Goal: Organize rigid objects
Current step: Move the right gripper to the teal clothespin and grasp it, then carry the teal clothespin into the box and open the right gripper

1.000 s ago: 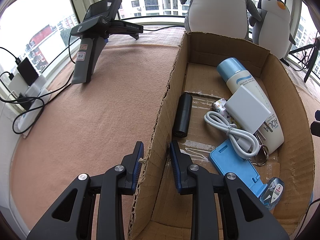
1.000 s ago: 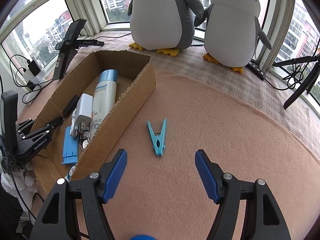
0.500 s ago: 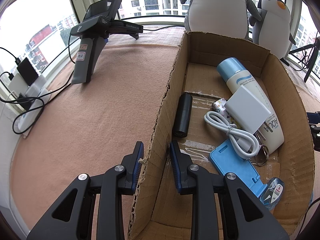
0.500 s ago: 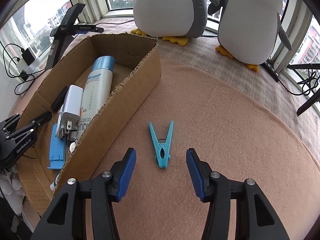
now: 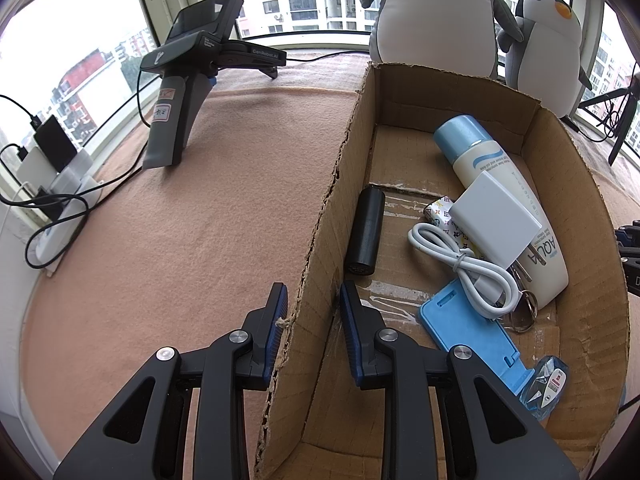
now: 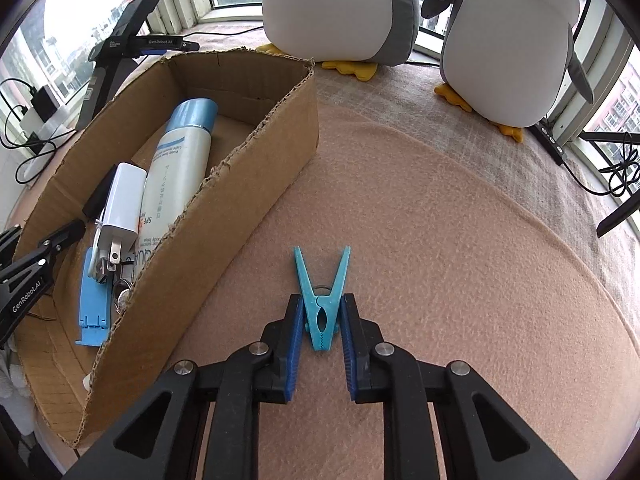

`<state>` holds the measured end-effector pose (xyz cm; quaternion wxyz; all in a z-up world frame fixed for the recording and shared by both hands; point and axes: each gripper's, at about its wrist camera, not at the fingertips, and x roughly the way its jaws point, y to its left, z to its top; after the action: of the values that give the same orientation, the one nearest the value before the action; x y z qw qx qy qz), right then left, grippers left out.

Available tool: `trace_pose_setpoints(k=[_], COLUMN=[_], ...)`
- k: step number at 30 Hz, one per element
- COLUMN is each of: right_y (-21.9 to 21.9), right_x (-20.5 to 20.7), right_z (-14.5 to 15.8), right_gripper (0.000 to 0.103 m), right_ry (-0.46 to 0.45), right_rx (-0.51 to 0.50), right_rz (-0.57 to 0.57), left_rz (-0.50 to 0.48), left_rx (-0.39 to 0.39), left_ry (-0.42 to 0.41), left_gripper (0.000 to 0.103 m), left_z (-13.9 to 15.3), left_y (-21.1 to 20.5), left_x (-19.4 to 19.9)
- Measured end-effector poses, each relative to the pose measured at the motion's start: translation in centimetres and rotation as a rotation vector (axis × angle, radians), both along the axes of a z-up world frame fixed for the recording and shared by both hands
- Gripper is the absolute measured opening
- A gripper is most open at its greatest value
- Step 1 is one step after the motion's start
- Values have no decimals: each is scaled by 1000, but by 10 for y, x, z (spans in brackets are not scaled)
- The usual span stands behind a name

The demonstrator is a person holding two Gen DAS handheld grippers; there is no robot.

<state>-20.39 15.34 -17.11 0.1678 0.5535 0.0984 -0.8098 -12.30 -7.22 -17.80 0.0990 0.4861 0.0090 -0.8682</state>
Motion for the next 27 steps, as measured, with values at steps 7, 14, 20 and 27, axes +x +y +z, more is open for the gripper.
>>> trace_pose_setpoints(k=[7,14,20,27], right_y=[4,10,4,-11], right_x=[6,22,30,29], right_z=[5,32,58,83], right_gripper=[16,16,16,16], right_ry=[15,60,102,147], right_rx=[-9,-47,-82,-125], right_rz=[-17,-34,-42,-16], left_rz=[0,0,0,0], left_rx=[0,0,1,0], left_ry=[0,0,0,0], left_gripper=[24,24,24,24], left_z=[0,0,0,0], left_y=[0,0,0,0], left_x=[0,0,0,0])
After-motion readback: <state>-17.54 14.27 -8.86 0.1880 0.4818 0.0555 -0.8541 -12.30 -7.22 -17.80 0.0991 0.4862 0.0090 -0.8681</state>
